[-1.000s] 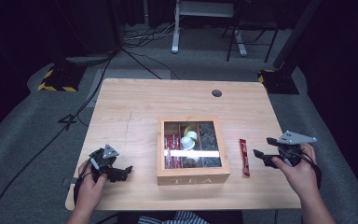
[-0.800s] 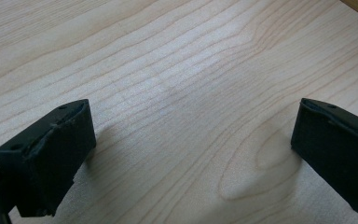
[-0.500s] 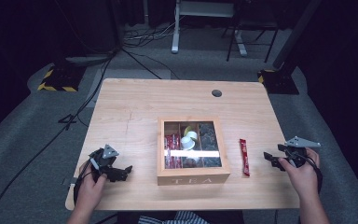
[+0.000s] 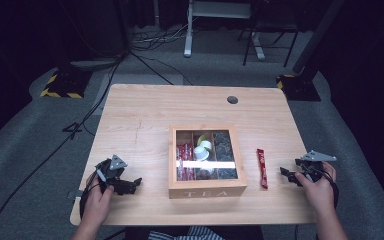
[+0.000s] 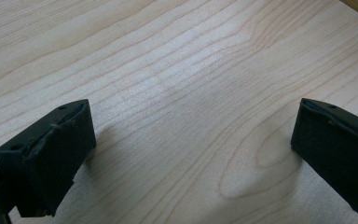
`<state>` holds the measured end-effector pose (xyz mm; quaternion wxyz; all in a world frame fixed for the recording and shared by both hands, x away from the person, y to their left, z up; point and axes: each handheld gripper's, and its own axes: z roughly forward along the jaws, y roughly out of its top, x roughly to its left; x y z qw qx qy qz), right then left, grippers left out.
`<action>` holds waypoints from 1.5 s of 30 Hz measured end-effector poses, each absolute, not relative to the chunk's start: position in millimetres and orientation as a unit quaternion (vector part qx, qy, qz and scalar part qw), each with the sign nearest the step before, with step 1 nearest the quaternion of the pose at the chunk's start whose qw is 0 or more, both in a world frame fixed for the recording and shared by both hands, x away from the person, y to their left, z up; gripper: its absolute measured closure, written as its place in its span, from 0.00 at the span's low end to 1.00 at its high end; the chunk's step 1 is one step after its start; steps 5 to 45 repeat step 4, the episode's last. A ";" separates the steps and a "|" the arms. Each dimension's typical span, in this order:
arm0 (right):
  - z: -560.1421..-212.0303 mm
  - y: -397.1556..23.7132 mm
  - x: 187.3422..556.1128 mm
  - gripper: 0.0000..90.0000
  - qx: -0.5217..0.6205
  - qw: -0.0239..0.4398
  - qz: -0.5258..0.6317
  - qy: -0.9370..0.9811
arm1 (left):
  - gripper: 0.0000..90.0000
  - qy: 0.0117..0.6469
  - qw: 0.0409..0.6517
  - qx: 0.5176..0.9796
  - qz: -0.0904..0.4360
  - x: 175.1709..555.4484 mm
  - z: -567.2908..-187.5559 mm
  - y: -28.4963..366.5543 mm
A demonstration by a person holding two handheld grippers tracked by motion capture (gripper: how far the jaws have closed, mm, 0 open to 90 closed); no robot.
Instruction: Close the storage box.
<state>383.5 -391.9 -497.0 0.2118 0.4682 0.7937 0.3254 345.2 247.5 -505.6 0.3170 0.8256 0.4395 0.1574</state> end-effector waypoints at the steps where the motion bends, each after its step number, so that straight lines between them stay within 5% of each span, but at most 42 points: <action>1: -498.5 -391.5 383.6 0.24 0.470 0.209 0.327 0.793 | 0.00 0.440 0.317 0.825 0.157 345.2 -505.6 247.5; 45: -501.6 -392.0 383.8 0.20 0.477 0.205 0.338 0.785 | 0.00 0.440 0.317 0.826 0.157 345.2 -505.6 247.5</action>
